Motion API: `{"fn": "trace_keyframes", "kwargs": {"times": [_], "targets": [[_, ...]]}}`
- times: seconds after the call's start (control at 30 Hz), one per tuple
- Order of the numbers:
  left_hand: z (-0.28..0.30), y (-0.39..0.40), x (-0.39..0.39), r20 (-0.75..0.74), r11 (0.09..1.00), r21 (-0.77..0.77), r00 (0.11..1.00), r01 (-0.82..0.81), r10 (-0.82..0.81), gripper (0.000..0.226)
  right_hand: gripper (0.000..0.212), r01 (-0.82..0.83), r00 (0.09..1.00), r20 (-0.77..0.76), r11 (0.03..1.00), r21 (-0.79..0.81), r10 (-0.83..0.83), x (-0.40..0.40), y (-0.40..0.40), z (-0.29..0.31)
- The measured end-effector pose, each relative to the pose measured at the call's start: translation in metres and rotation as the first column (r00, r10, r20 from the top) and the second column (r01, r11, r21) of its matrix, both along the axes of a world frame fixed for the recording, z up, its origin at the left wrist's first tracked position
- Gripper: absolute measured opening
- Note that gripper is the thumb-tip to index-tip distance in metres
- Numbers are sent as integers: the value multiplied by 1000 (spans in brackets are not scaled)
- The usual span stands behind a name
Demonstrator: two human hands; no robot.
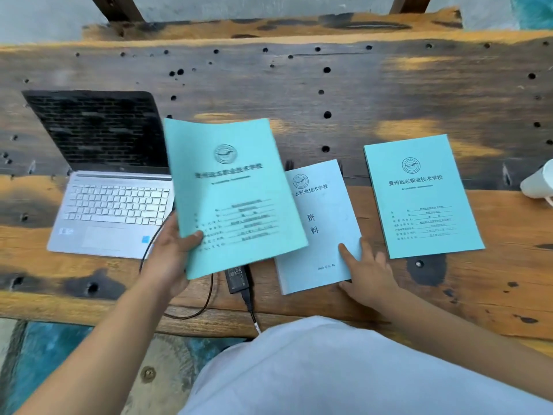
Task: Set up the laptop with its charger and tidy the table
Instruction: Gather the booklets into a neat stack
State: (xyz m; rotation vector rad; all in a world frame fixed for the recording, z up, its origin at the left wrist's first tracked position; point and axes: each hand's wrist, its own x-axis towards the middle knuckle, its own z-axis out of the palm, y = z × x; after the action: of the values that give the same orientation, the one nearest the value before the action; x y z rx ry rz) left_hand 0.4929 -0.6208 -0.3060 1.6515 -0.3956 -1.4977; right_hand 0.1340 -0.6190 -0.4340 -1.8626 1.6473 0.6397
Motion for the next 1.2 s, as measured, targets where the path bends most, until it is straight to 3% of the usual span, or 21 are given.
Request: {"fn": "trace_keyframes", "kwargs": {"times": [0.17,0.27,0.33,0.37,0.43,0.5,0.67,0.8,0.87,0.97,1.1,1.2], "targets": [[-48,5,-71,-111,989,81,988,121,-111,60,68,99,976,190,995,27,-102,-15,-8,10],[-76,3,-99,-146,978,135,979,159,-139,57,43,391,871,334,920,-28,-360,-35,-11,14],[-91,4,-114,-38,962,168,977,214,-210,51,31,631,749,315,772,-75,-582,-51,-10,15],[-97,5,-119,110,949,192,956,249,-273,45,30,693,707,290,714,-102,-645,-58,-10,14],[-105,7,-125,434,917,282,815,282,-384,37,33,686,724,232,711,-152,-649,-70,-12,11],[-109,9,-126,581,894,313,679,322,-448,46,45,602,798,149,773,-200,-583,-75,-16,6],[-124,12,-125,595,827,317,581,465,-555,97,69,323,923,-116,901,-291,-368,-71,-30,-1],[-140,12,-130,583,638,484,324,599,-745,109,58,263,944,-124,923,-282,-307,-78,-40,-3],[-145,11,-131,590,595,536,237,599,-771,111,49,163,969,-129,939,-303,-210,-78,-41,-3],[-148,10,-130,592,571,561,192,599,-783,109,36,94,984,-115,948,-304,-135,-73,-45,0],[-144,10,-129,588,587,530,234,612,-774,102,26,373,928,93,881,-290,-362,-71,-57,12],[-142,11,-125,561,579,501,269,643,-783,98,31,490,869,247,818,-301,-429,-65,-56,23]]}}
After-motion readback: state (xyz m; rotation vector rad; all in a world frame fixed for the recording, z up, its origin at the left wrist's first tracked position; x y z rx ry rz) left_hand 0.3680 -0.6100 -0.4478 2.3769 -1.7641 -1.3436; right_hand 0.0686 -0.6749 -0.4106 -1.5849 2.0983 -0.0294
